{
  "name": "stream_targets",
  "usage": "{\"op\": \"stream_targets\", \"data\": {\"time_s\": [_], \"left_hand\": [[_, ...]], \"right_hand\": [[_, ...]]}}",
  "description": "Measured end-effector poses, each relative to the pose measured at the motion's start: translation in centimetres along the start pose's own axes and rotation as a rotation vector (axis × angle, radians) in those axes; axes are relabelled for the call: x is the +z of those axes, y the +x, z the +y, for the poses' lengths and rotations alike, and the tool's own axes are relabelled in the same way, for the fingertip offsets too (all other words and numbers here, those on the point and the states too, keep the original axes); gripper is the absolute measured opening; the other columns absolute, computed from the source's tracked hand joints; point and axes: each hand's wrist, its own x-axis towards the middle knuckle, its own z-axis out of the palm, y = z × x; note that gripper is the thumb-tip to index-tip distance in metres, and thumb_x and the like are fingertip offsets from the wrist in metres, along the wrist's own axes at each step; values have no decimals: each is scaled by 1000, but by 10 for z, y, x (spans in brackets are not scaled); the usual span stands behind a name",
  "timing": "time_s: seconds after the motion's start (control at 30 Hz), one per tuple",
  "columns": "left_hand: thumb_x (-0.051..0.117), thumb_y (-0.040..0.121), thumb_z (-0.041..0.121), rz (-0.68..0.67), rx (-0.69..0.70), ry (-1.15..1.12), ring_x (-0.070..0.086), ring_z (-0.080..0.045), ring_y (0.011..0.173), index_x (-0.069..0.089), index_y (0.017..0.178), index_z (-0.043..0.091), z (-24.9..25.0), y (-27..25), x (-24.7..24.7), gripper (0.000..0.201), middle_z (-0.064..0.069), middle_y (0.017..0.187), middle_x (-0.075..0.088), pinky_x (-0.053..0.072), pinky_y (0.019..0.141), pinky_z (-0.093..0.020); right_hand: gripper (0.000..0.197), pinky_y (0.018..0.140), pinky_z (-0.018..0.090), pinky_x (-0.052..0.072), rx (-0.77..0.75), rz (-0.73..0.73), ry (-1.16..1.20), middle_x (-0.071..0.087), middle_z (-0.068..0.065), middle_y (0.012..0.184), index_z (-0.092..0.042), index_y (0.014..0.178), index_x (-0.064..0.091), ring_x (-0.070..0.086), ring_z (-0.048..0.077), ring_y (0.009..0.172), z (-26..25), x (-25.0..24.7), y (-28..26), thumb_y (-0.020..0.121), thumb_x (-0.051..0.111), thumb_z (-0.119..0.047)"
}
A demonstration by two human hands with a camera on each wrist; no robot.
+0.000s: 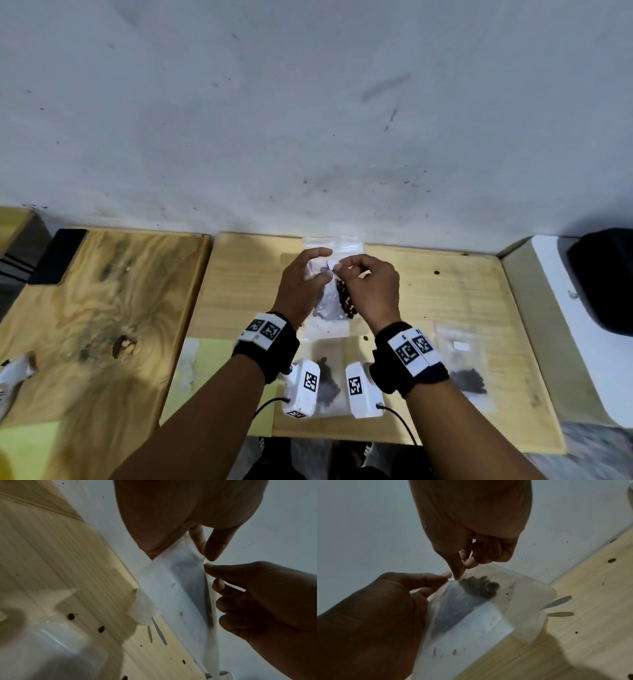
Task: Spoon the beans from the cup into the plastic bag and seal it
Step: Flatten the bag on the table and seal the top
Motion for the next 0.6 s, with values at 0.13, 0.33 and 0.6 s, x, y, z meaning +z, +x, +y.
{"op": "stream_targets", "data": {"time_s": [0.13,0.33,0.6], "left_hand": [[65,86,18,49,-21,-16,50,-20,66,69,94,30,-5,1,8,15,-3,77,59,46,60,-29],[64,88,9,42,21,-3,55,-16,76,69,95,20,-3,3,8,15,-4,104,68,51,62,-20],[64,86,8,20,4,-15,58,-11,80,69,95,19,-4,4,7,15,7,90,65,50,72,-29]], "right_hand": [[10,66,10,36,-21,38,-13,63,-10,94,-36,75,71,60,4,87,5,-3,0,78,80,-32],[18,71,11,37,14,56,85,65,-10,100,-28,80,66,58,6,95,12,-8,4,76,83,-31],[23,74,30,49,-15,-22,136,67,-12,82,-29,77,65,61,9,80,19,-6,8,73,85,-20]]}}
